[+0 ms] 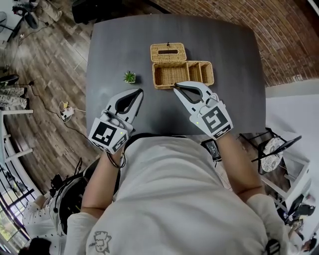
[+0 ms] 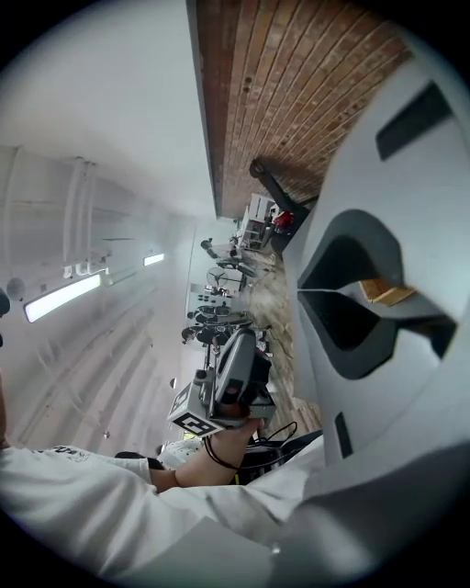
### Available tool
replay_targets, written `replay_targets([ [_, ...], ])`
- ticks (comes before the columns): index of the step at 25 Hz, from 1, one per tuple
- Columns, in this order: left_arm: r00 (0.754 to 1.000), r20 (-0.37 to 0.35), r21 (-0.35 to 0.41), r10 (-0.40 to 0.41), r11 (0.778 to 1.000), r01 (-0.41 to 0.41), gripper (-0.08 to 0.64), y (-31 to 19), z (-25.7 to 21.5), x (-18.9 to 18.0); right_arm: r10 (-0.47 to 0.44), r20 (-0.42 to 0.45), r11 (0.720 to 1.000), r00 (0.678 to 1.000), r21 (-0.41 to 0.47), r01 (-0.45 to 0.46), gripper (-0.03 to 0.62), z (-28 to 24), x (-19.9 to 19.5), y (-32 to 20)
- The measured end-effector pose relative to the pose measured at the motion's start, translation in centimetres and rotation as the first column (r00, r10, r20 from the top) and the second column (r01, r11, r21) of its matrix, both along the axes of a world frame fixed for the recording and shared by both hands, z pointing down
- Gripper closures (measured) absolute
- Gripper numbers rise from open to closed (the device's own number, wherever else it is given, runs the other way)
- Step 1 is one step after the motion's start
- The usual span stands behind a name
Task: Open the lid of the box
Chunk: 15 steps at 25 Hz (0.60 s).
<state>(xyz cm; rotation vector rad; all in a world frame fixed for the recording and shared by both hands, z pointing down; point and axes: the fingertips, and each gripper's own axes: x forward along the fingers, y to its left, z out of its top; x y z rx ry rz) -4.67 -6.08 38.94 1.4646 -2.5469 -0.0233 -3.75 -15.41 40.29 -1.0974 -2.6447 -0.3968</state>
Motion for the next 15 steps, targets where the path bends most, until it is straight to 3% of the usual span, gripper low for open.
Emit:
replay_targets([
  [10,0.999,0.03,0.007,-0.015,1.0,0.015,0.548,1.2,-2.0,1.4,-0.045,0.023,0.999,0.999,-0.02,0.045,0.587,-1.7,2.1,1.3],
  [15,0.999,0.03,0.003,0.014,1.0,-0.014,0.549,1.9,-2.6,1.6,-0.049,0.022,0.999,0.999,-0.017,0.049,0.588,-2.6,2.5,2.2],
])
